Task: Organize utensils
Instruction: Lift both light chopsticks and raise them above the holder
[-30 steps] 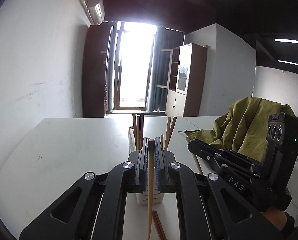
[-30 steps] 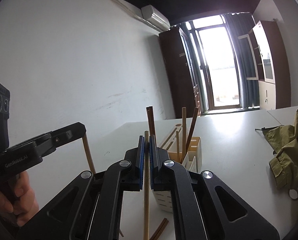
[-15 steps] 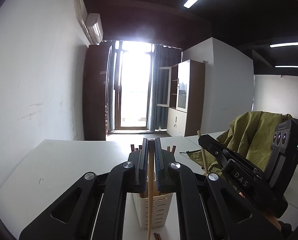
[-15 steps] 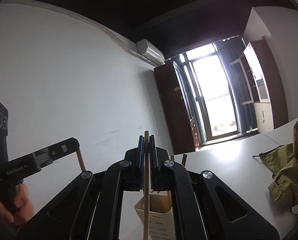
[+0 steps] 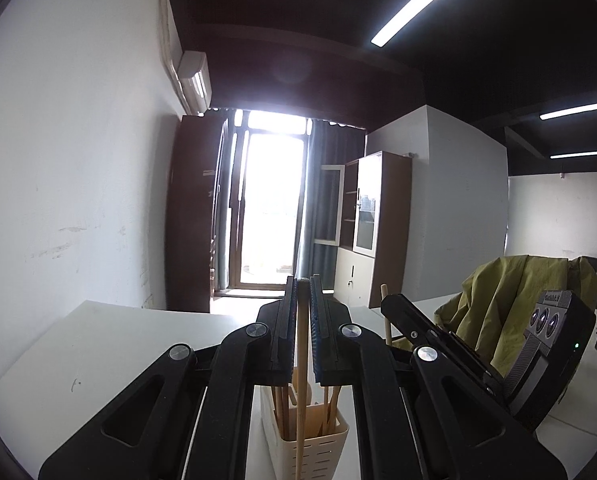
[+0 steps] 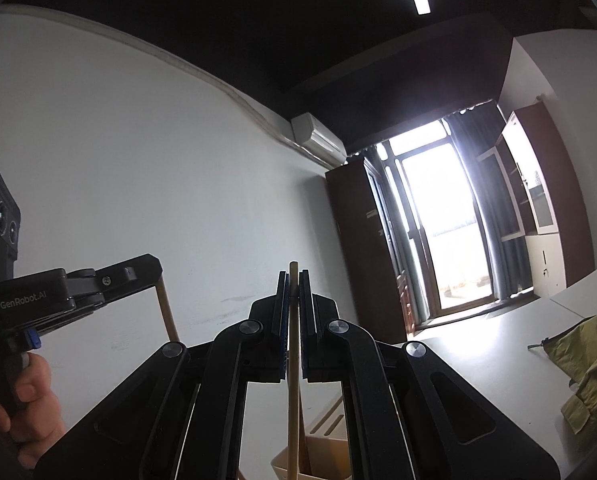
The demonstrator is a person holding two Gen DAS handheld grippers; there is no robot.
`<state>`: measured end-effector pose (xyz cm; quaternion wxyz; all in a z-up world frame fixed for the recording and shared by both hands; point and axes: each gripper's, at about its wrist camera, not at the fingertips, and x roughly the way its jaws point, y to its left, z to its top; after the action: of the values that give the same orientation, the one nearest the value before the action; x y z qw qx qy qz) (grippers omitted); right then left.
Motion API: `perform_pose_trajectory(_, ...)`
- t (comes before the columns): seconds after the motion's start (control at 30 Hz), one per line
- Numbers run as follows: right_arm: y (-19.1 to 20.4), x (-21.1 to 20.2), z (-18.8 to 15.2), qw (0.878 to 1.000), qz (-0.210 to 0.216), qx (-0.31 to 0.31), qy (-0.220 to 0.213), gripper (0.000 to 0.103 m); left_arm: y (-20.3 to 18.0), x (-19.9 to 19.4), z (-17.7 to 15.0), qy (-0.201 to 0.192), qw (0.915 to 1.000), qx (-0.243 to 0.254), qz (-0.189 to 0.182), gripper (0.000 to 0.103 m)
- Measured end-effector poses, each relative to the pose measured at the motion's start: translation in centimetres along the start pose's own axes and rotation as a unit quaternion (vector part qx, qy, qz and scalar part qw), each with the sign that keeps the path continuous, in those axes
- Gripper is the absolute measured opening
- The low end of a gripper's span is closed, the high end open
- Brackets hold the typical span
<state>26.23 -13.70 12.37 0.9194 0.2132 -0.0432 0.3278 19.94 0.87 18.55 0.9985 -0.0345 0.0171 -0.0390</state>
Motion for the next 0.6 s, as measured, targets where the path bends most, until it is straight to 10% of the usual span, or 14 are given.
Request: perform_pose_trajectory(0.6,-0.4,0.8,0.5,0.995,0.02,-0.022,-0.09,0.005,-0.1,-1.1,1.5,-0.104,0.9942,-0.02,0.016,0.006)
